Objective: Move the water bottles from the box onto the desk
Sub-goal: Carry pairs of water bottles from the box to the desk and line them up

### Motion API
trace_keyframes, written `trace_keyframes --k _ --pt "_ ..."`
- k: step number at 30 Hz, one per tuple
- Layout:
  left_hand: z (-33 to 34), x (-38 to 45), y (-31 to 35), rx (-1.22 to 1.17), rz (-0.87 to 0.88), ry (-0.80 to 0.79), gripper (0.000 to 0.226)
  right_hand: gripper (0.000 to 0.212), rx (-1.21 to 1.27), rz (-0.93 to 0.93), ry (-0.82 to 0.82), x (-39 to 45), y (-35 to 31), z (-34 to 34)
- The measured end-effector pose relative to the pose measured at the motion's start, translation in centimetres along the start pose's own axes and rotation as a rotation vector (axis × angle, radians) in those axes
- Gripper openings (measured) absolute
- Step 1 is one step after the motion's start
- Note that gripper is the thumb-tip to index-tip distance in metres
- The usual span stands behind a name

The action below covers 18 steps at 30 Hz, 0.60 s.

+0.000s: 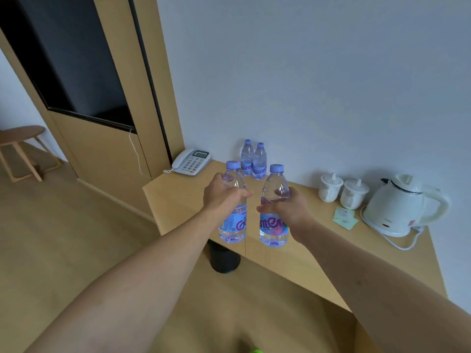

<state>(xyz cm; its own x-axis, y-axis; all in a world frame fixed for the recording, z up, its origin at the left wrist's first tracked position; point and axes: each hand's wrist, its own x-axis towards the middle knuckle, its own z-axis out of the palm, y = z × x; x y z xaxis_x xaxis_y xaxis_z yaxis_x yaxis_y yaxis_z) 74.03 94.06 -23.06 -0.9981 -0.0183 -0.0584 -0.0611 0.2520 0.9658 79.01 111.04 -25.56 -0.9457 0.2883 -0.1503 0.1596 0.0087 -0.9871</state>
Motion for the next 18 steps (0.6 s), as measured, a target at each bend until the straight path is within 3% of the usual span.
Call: trace_keyframes --k 9,18 --pt "5.6 17.8 -1.6 0.030 -0.060 -0.076 0.051 0.071 -0.008 0.109 0.014 18.9 1.3 0.8" --pt "11.5 29.7 -3.8 0.151 -0.086 -0.286 0.057 0.060 -0.068 0.199 0.181 29.4 3.5 0.0"
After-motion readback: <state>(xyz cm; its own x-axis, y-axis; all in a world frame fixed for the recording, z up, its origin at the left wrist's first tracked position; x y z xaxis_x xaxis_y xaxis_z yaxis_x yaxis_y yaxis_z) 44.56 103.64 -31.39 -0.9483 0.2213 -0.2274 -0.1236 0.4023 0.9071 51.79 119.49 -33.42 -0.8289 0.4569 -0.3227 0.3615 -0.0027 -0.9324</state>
